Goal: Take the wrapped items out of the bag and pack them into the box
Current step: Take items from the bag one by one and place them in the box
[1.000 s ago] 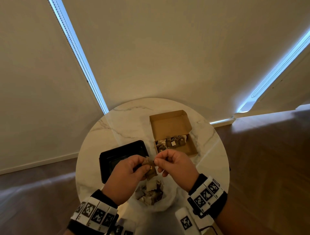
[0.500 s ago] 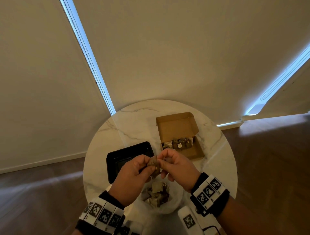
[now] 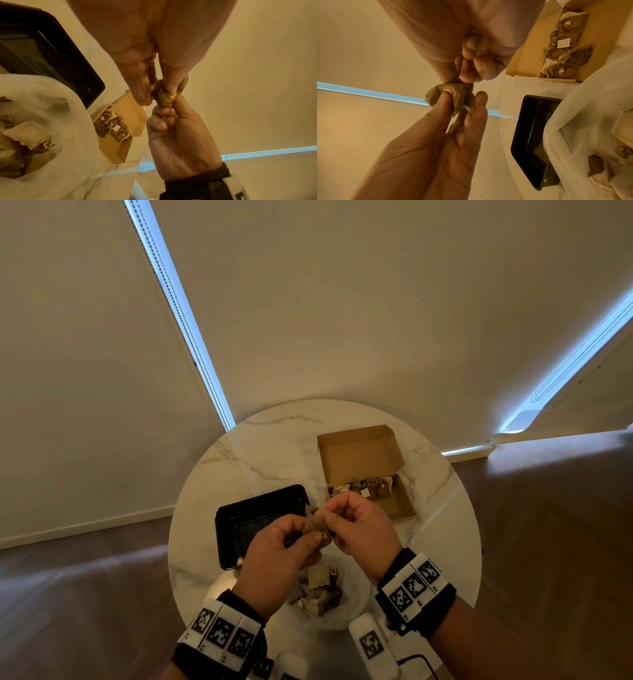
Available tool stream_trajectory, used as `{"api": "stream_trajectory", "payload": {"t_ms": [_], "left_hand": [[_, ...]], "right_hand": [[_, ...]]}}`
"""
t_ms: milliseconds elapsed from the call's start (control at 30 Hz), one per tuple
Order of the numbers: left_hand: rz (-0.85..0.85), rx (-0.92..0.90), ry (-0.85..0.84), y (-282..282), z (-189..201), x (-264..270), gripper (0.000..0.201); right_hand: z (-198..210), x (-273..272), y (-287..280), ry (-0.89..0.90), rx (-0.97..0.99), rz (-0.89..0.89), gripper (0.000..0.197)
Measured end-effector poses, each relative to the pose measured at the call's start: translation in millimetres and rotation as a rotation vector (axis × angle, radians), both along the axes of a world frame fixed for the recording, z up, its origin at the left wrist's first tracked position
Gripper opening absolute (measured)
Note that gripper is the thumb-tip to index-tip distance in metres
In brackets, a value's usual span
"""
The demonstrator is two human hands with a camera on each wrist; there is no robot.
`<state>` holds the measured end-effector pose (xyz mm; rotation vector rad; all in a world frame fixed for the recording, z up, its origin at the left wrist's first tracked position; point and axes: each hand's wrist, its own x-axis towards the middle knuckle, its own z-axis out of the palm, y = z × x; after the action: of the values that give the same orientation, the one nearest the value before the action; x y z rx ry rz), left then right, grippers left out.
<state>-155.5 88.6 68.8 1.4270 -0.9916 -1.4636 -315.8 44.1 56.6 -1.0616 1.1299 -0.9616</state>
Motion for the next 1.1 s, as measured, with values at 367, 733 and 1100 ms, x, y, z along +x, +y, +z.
{"api": "stream_trajectory", "payload": {"t_ms": [367,733,1100], "left_hand": [[0.103,0.068,0.003,-2.2,-8.5,4.1,0.012],[0.03,0.14,-0.108,1.1,-37.0,0.0,0.017],[-0.016,0.226,-0.278,26.6,-64.8,11.0,0.008]], "right_hand": [[-5.8,-5.9,9.0,0.108,-0.084,0.085,0.012],[-38.2,-33.7,10.9,0.324,-0.029,0.334,0.033],[-125.6,-95.1,-127.0,0.854,0.046,0.059,0.019]]}}
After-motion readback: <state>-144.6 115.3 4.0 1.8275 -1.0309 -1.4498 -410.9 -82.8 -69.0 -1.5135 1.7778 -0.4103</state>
